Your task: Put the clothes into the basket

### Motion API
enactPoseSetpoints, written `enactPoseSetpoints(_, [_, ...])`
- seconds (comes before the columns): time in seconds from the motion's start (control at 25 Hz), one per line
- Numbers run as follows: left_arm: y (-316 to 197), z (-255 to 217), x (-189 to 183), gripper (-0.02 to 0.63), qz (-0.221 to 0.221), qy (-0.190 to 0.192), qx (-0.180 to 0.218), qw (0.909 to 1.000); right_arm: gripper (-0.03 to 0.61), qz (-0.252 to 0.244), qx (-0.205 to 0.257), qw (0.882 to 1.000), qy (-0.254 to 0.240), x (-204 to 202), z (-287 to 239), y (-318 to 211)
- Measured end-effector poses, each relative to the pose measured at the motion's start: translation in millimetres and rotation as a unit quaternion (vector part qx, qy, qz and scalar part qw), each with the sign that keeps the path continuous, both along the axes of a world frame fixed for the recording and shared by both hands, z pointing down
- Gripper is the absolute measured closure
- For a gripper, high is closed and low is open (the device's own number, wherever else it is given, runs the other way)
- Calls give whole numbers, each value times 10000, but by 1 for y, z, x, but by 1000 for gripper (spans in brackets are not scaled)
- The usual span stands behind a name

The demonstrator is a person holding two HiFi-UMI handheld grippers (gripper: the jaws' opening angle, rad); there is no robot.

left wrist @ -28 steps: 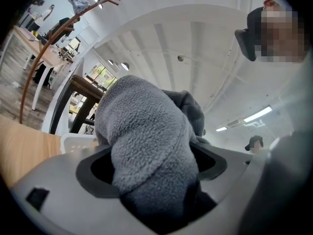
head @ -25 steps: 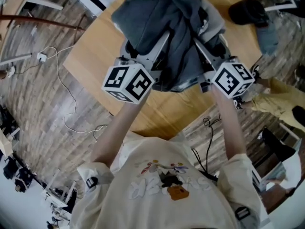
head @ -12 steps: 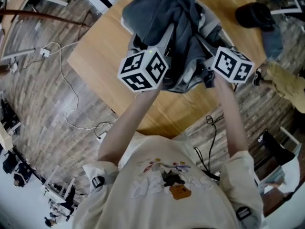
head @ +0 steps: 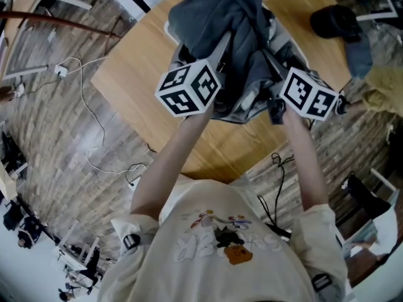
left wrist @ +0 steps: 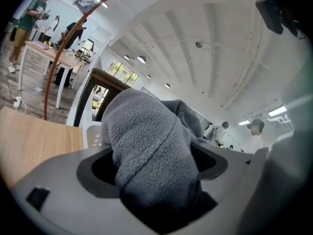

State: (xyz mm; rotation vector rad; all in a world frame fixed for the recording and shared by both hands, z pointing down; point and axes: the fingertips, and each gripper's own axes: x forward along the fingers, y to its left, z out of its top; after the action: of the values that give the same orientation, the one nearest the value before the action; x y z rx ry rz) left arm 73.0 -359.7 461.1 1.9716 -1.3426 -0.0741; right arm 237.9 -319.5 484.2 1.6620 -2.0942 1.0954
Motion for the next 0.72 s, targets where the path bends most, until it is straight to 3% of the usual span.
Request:
enactPoseSetpoints(0.28, [0, 4, 7, 190, 77, -273, -33, 9996, 237, 173, -33, 9994, -305, 9, -15, 35])
enactPoseSetpoints(0.48, [2, 6, 8, 247, 60, -1034, 244, 9943, 276, -188, 282, 9994, -64, -9, -38, 50])
enactPoseSetpoints(0.72, [-1, 5, 13, 247, 146, -860, 201, 9960, 277, -214, 351, 9987, -297, -11, -43, 60])
